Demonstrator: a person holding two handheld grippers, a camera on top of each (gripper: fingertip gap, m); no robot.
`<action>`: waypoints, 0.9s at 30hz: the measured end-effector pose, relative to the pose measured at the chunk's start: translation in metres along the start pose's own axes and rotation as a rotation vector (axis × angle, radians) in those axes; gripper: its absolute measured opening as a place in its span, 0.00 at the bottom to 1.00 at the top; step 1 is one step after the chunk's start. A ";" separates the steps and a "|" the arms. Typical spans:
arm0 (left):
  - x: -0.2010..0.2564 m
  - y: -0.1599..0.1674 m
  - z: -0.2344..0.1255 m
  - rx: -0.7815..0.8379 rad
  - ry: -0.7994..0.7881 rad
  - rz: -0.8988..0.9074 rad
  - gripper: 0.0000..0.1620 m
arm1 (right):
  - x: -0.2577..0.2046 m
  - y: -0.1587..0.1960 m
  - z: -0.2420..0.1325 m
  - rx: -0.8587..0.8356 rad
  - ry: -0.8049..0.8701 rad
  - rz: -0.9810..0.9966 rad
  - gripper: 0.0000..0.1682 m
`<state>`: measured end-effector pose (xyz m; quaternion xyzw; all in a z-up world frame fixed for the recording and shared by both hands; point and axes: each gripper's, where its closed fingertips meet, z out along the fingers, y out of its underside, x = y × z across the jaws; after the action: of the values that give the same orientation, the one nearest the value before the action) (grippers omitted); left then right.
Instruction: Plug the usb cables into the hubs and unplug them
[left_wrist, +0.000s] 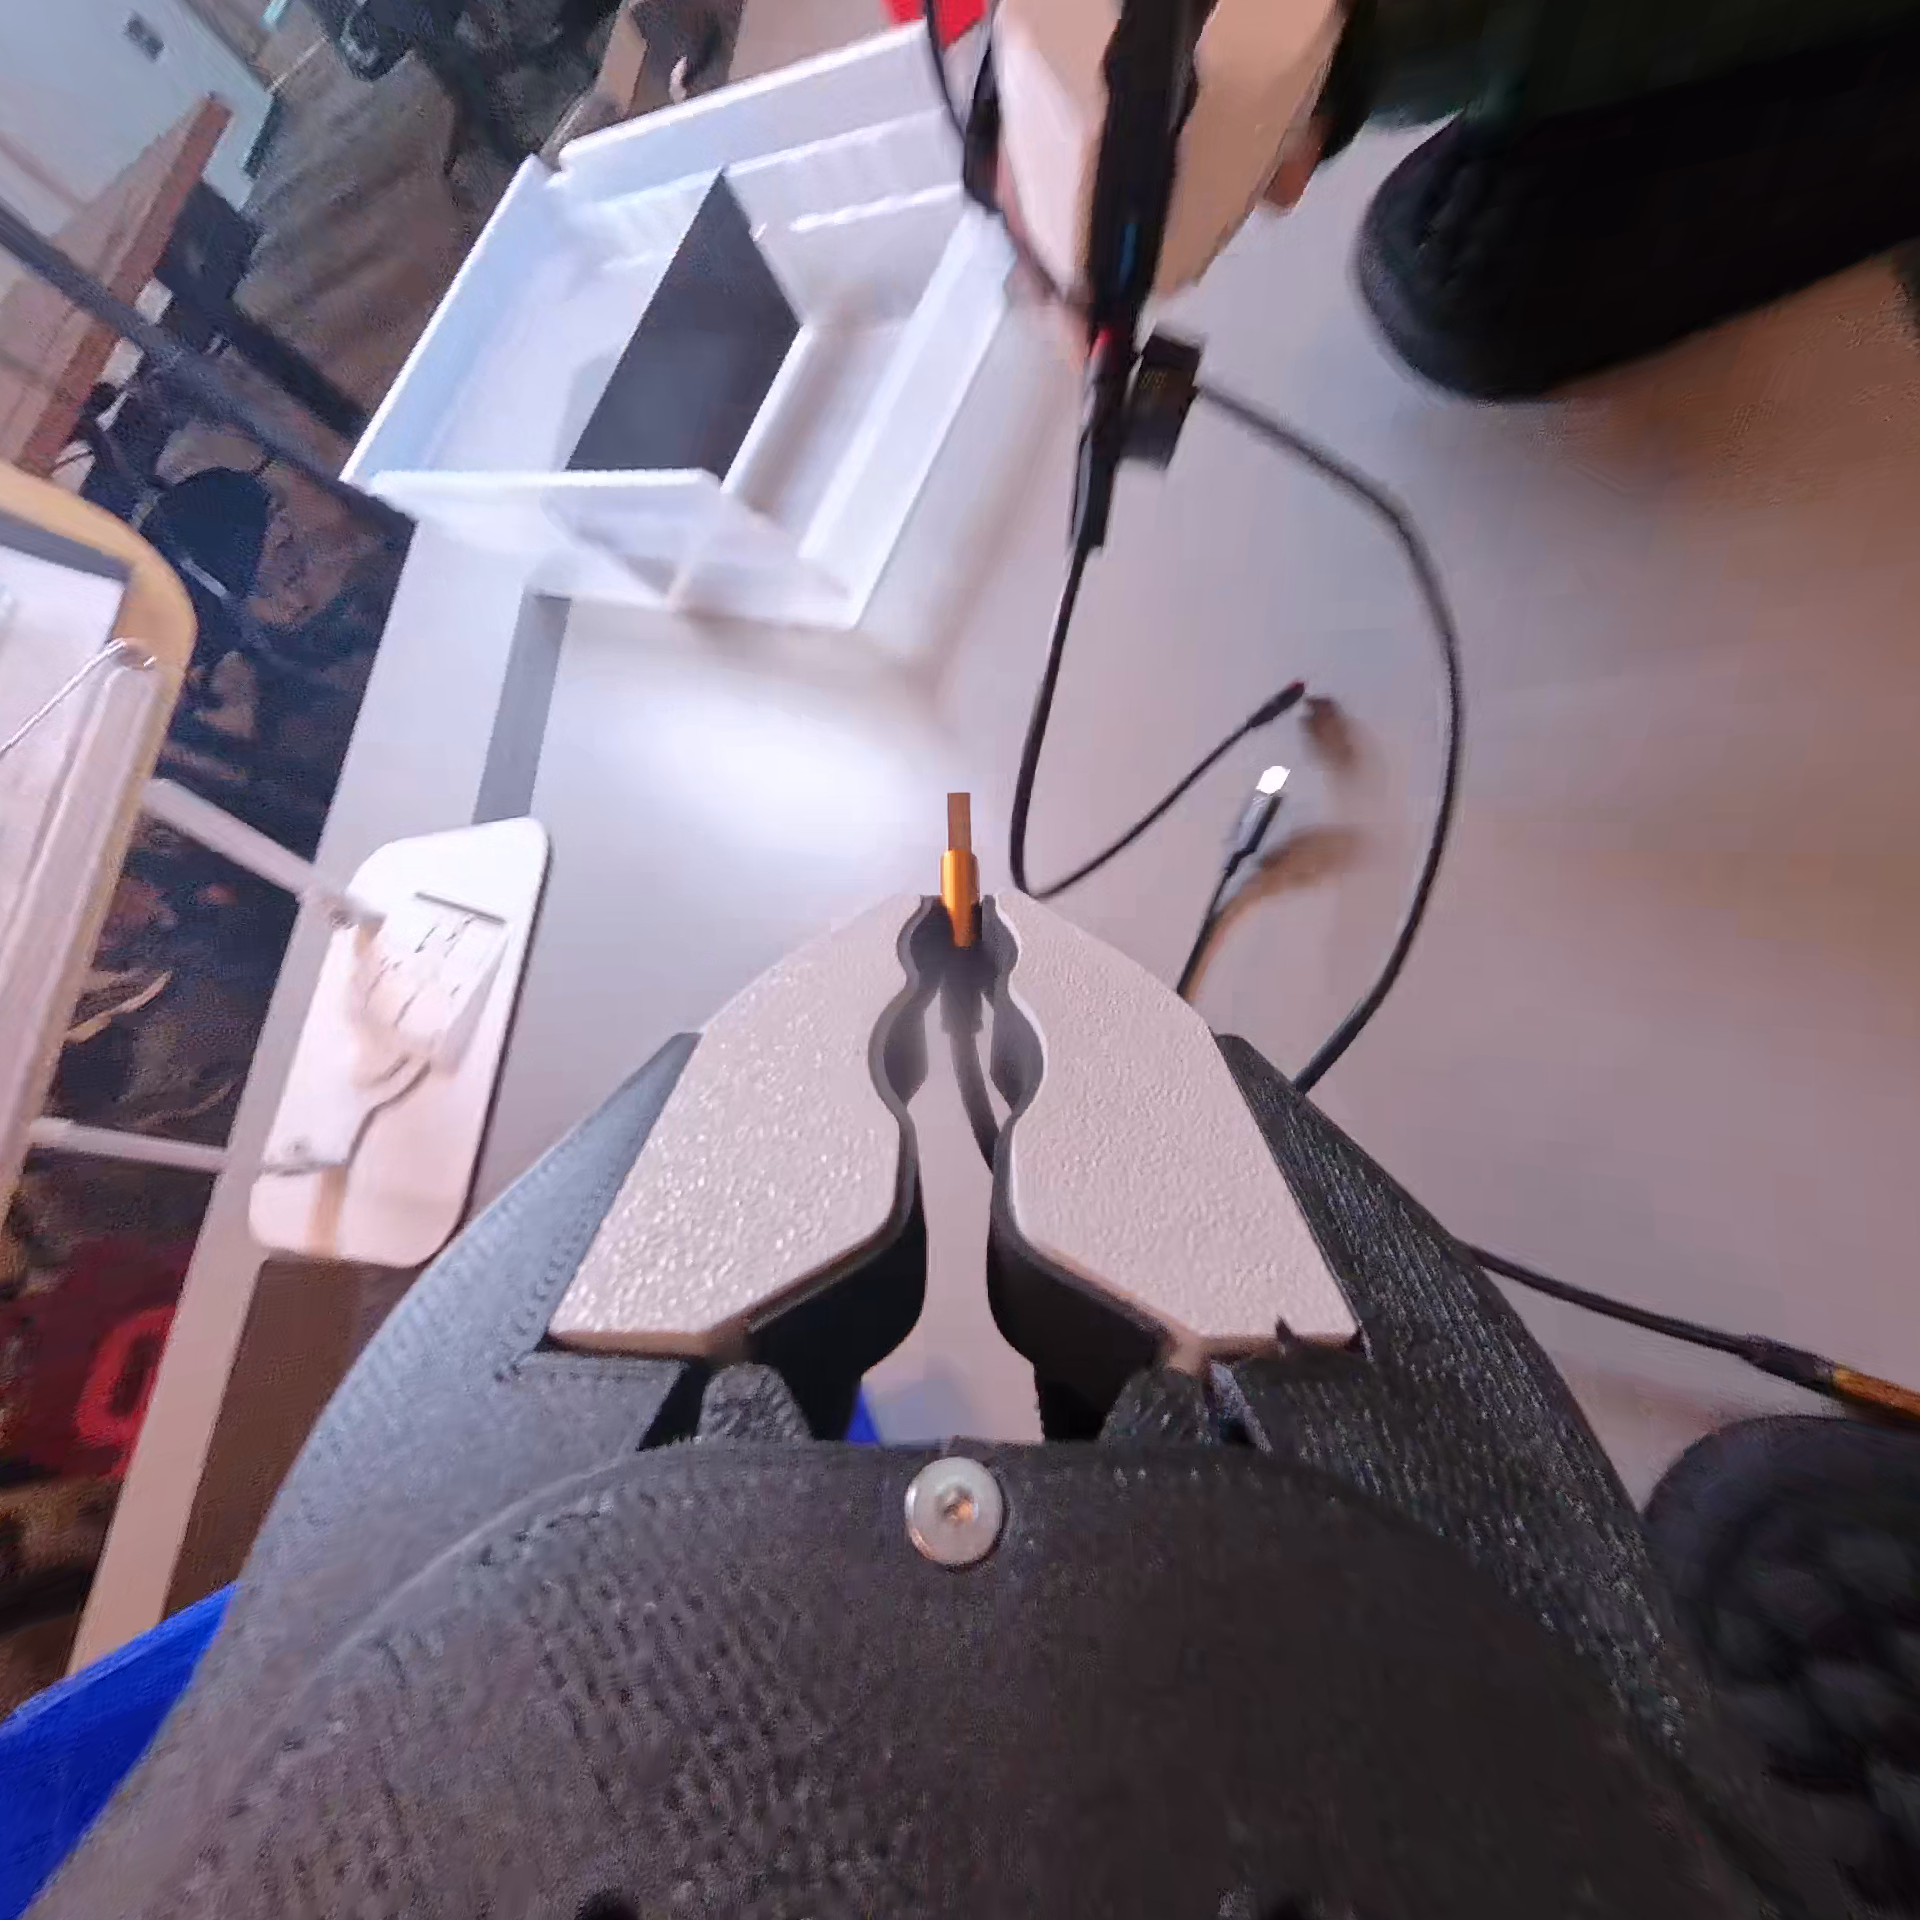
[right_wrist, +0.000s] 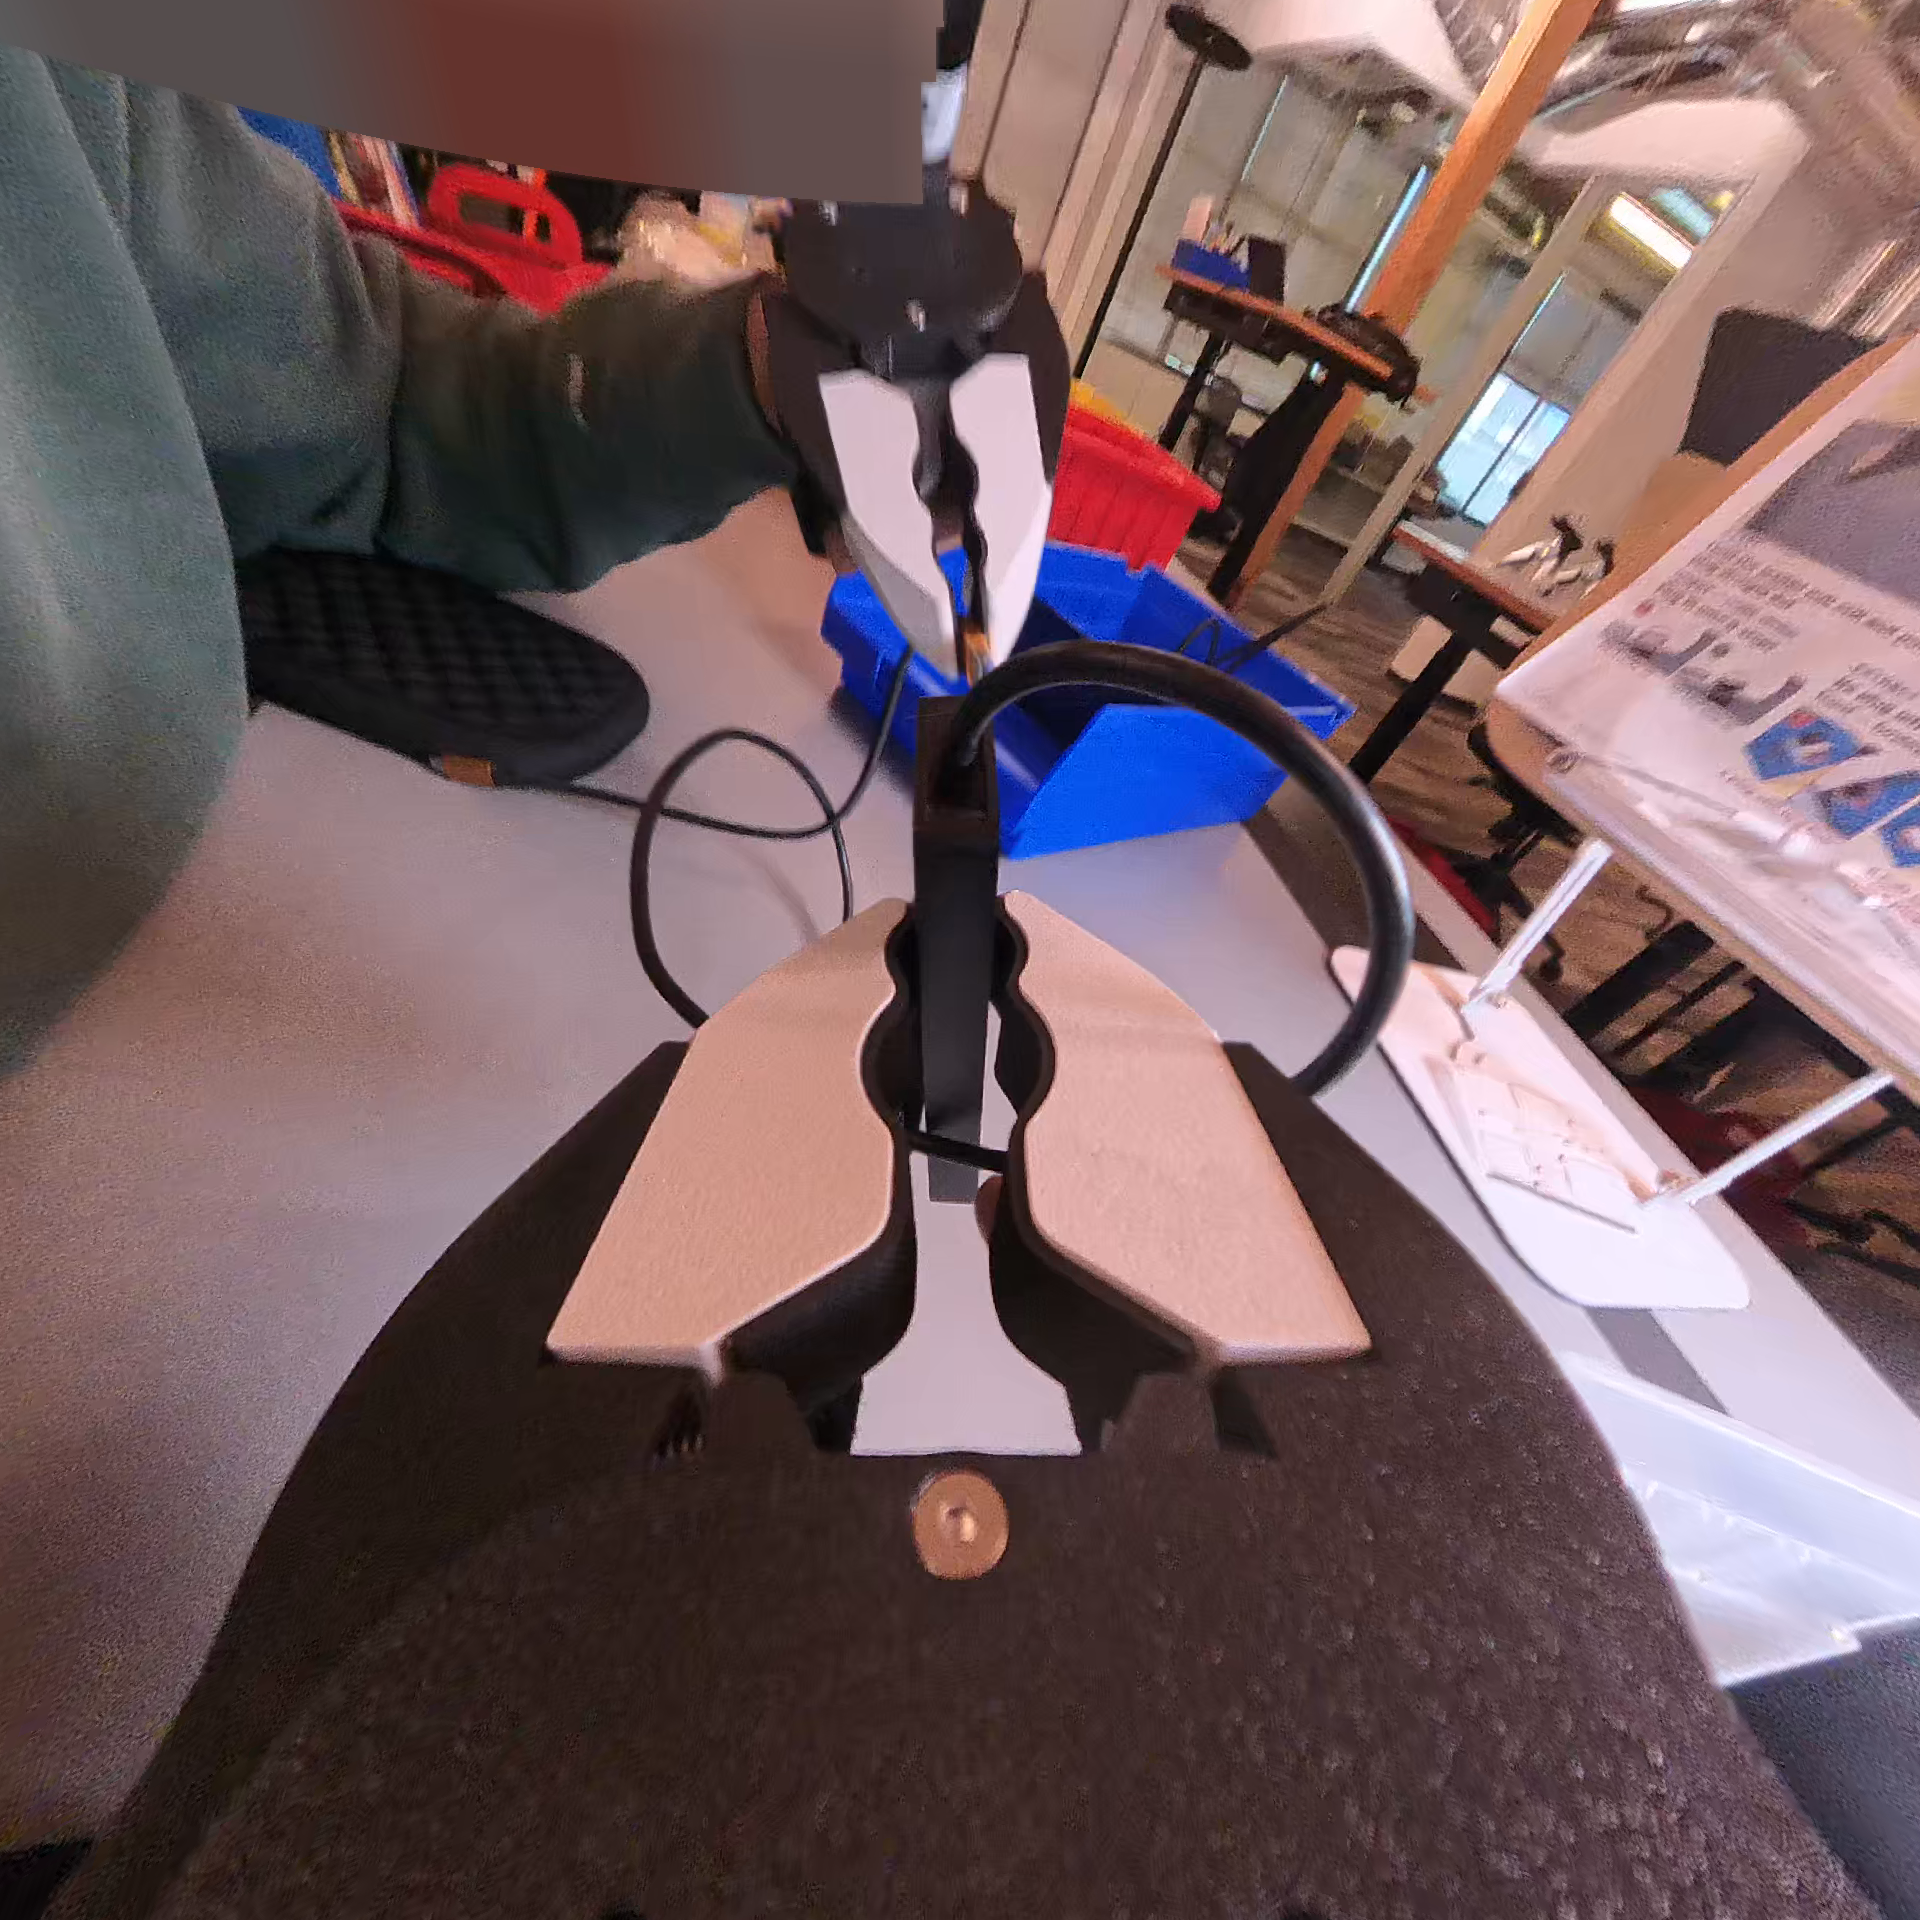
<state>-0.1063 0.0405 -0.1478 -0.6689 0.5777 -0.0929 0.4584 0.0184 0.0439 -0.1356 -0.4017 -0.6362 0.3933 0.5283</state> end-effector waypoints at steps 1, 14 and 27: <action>-0.004 0.005 0.003 -0.020 -0.002 -0.010 0.05 | 0.001 -0.009 -0.002 0.027 -0.016 0.007 0.07; 0.001 0.038 0.043 -0.042 0.122 -0.163 0.12 | -0.010 -0.009 -0.010 0.043 -0.112 0.094 0.07; 0.058 -0.038 0.071 0.106 0.148 0.007 0.09 | -0.029 0.006 0.030 -0.049 -0.119 0.045 0.07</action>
<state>-0.0156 0.0235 -0.1839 -0.6329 0.6067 -0.1708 0.4496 -0.0075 0.0173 -0.1556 -0.4048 -0.6667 0.4126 0.4707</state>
